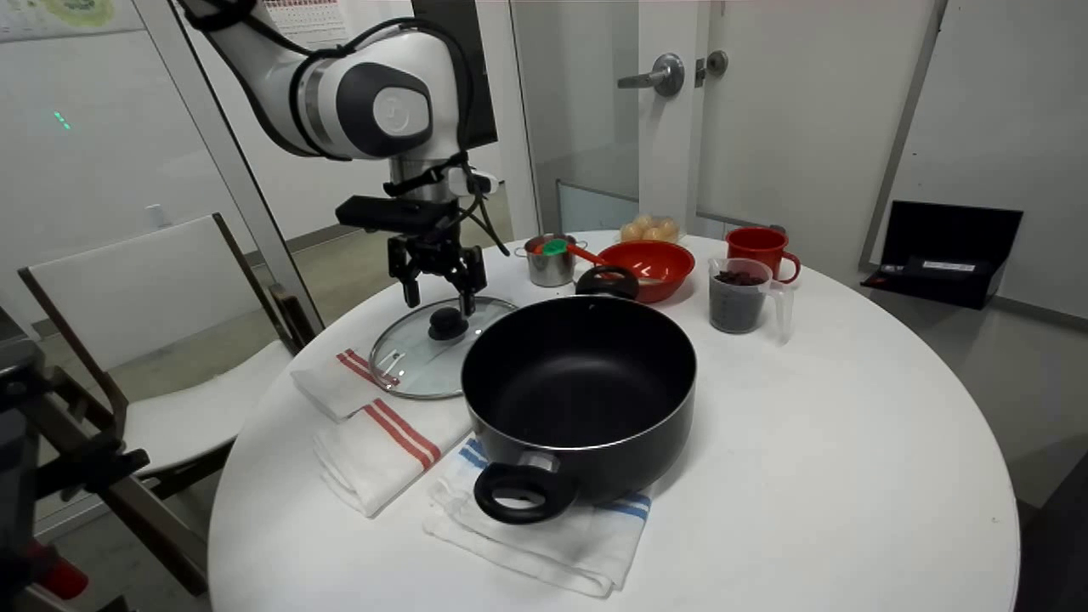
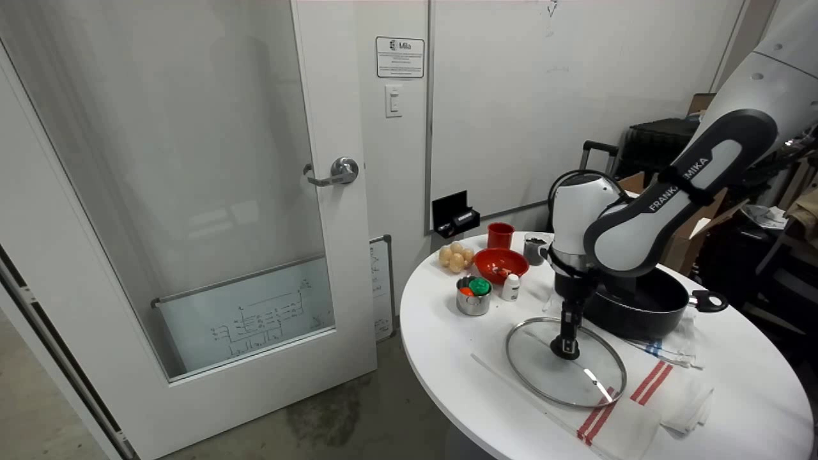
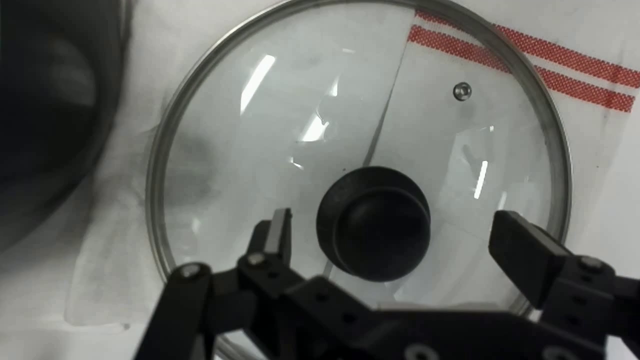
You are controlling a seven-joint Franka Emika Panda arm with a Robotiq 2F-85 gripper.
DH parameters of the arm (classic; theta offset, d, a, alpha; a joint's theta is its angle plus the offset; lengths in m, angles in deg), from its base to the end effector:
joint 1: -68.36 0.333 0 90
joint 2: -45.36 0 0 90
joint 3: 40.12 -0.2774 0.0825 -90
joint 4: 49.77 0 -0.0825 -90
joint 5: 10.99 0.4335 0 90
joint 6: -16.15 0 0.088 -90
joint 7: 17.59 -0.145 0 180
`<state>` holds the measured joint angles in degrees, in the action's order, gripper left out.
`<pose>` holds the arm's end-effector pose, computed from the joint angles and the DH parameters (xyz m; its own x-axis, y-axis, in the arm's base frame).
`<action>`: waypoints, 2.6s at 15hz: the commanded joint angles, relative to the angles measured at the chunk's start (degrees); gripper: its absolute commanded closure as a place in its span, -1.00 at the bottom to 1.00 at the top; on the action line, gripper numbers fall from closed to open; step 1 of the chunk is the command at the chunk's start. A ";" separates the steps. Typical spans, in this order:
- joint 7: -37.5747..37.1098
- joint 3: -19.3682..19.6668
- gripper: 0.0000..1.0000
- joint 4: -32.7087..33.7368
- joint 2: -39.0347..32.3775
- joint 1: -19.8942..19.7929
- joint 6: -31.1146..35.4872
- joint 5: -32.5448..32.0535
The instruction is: Put the glass lid on the black pot
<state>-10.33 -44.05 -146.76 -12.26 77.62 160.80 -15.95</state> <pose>0.5844 0.1421 -0.1011 0.9051 0.3918 -0.1649 0.3905 -0.9197 -0.0417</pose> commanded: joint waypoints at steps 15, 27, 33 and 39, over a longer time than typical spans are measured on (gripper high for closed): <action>-1.21 0.52 0.43 6.17 -4.78 0.55 0.01 -0.94; -3.14 0.62 0.49 0.14 5.66 3.24 -2.55 -1.65; -4.81 1.98 0.49 -1.93 12.67 2.81 -5.57 -2.45; -6.37 5.11 0.49 -3.84 17.50 -0.17 -7.29 -2.35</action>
<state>-14.47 -40.01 -147.60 1.01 78.74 154.83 -17.14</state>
